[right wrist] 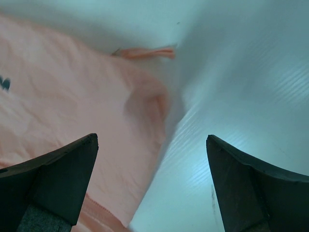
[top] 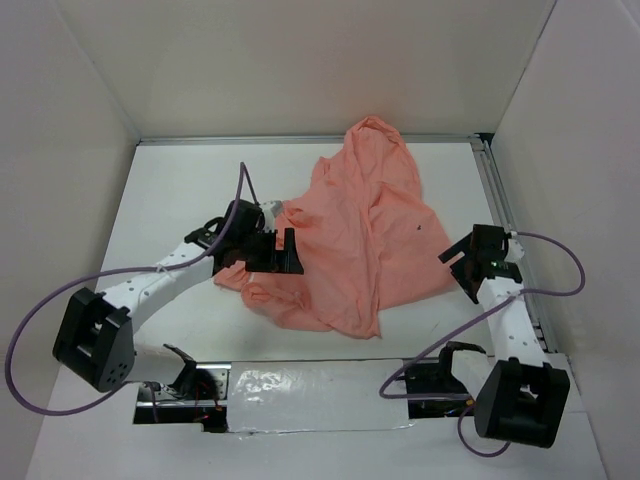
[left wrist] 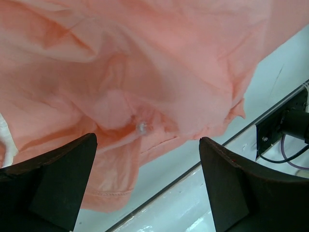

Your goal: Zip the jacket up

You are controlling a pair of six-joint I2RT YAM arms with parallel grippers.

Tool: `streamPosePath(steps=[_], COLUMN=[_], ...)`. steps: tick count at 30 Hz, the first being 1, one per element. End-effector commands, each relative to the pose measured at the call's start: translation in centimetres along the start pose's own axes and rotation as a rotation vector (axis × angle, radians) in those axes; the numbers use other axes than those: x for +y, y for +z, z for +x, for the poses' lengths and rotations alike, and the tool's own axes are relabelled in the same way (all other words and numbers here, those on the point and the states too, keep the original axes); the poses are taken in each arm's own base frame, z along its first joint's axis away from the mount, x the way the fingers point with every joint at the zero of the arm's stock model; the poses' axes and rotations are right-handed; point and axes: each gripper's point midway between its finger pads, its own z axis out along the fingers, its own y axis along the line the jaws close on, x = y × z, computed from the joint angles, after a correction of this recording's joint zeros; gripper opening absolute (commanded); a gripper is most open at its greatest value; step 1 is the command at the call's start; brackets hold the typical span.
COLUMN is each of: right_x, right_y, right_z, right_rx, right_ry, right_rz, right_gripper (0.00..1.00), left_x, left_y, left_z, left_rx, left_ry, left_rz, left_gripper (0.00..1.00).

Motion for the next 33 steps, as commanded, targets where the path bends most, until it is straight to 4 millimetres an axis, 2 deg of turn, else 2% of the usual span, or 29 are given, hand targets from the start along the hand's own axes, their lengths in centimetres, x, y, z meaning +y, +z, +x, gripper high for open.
streamPosePath(steps=[1, 3, 7, 8, 11, 13, 16, 17, 19, 20, 22, 24, 25, 27, 28, 30, 31, 32, 33], right_x=[-0.1, -0.8, -0.8, 0.3, 1.1, 1.6, 1.9, 2.0, 2.1, 2.3, 2.5, 3.2, 4.3, 7.2, 9.9, 12.3, 13.8, 17.0, 18.3], right_y=[1.4, 2.3, 4.2, 4.8, 5.7, 6.0, 6.4, 6.6, 6.8, 6.8, 6.7, 5.9, 4.8, 1.7, -0.7, -4.5, -6.6, -9.3, -11.1], right_z=[-2.4, -3.3, -3.1, -2.4, -1.8, -1.6, -1.4, -1.6, -2.0, -2.6, -3.4, -5.4, -5.8, -8.2, -8.0, -8.7, -8.5, -4.7, -2.9], right_rx=[-0.064, -0.06, 0.004, 0.053, 0.109, 0.13, 0.153, 0.142, 0.128, 0.108, 0.078, 0.02, -0.006, -0.111, -0.135, -0.246, -0.286, -0.277, -0.29], right_ry=[0.079, 0.128, 0.168, 0.172, 0.168, 0.158, 0.153, 0.153, 0.15, 0.155, 0.134, 0.103, 0.056, -0.037, -0.168, -0.284, -0.409, -0.549, -0.635], right_rz=[0.007, 0.021, -0.049, -0.12, -0.176, -0.196, -0.202, -0.207, -0.209, -0.209, -0.202, -0.197, -0.223, -0.283, -0.331, -0.34, -0.376, -0.484, -0.541], right_gripper=[1.0, 1.0, 1.0, 1.0, 0.98, 0.93, 0.79, 0.65, 0.41, 0.0, 0.0, 0.0, 0.0, 0.0, 0.0, 0.0, 0.0, 0.0, 0.0], left_x=[0.0, 0.8, 3.4, 4.5, 6.0, 7.9, 10.6, 11.8, 11.8, 12.2, 11.8, 11.3, 10.5, 9.2, 8.7, 7.7, 7.5, 7.3, 6.6], left_y=[1.3, 2.3, 3.7, 3.9, 3.8, 3.5, 3.0, 2.6, 2.1, 1.7, 1.0, 0.3, -0.5, -2.0, -2.4, -3.8, -4.1, -4.2, -4.8], left_z=[-1.0, -0.8, -0.7, -0.5, -0.5, -0.2, -0.3, -0.2, -0.4, -0.5, -0.9, -1.2, -1.8, -2.6, -2.6, -3.1, -2.9, -2.8, -2.9], left_rx=[0.004, 0.039, 0.061, 0.069, 0.054, 0.042, 0.021, 0.008, -0.006, -0.018, -0.036, -0.051, -0.074, -0.116, -0.12, -0.157, -0.165, -0.172, -0.194], left_ry=[-0.04, -0.074, -0.146, -0.178, -0.206, -0.253, -0.317, -0.352, -0.376, -0.393, -0.38, -0.373, -0.363, -0.331, -0.322, -0.302, -0.302, -0.315, -0.319], left_rz=[0.109, 0.128, 0.1, 0.085, 0.076, 0.052, 0.022, 0.012, 0.058, 0.068, 0.083, 0.085, 0.107, 0.138, 0.138, 0.14, 0.124, 0.116, 0.128], left_gripper=[0.99, 0.99, 0.99, 0.99, 0.99, 0.99, 0.99, 0.99, 0.98, 0.97, 0.97, 0.97, 0.98, 0.98, 0.98, 0.99, 0.99, 0.99, 0.99])
